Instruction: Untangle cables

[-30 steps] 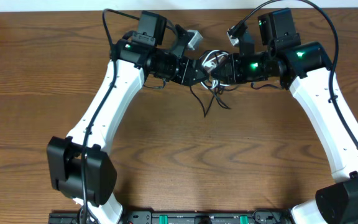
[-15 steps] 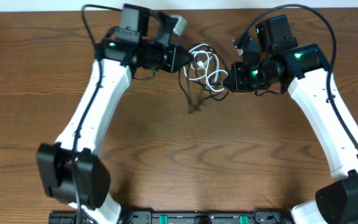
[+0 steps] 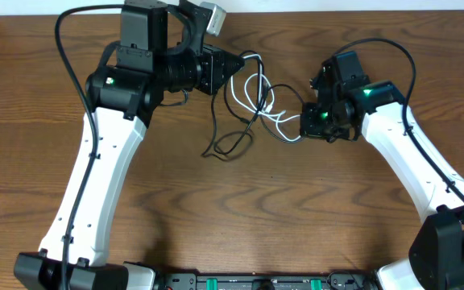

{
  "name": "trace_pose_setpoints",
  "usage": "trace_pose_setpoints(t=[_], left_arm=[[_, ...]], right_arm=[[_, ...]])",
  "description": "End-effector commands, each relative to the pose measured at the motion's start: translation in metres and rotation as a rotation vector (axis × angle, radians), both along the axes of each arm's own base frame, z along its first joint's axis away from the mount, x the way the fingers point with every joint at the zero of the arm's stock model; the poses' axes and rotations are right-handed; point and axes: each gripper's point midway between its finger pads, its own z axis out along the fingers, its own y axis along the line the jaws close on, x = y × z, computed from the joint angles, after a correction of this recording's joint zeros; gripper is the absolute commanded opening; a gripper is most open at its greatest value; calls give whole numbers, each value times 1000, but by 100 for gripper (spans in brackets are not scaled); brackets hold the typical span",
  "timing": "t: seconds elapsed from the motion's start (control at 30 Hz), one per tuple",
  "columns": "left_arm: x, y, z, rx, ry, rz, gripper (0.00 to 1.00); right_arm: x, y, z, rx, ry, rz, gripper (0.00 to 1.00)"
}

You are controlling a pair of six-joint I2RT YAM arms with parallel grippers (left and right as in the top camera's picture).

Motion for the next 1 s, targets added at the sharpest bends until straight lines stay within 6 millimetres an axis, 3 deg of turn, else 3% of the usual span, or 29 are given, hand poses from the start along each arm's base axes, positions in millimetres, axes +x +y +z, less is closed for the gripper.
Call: trace_pose_setpoints(t=[0.0,0.27,0.57,0.9,0.97], left_arm=[[-8,5,19,-15,-44,13,8],[-5,18,28,32,-90,99,8],[2,36,11,108,-37,214,8],[3,39,7,126,-29,232,8],[4,39,8,125,-34,234,8]], right_arm=[[3,-24,-10,-125,-12,-79,1],[2,-60,-26,-311,-25,-188,1],[-7,-65,-46,-318,-3,-191,1],[-2,-63,-46,-310,-23,-194,1],[-2,-63,-46,-308,-25,-194,8]])
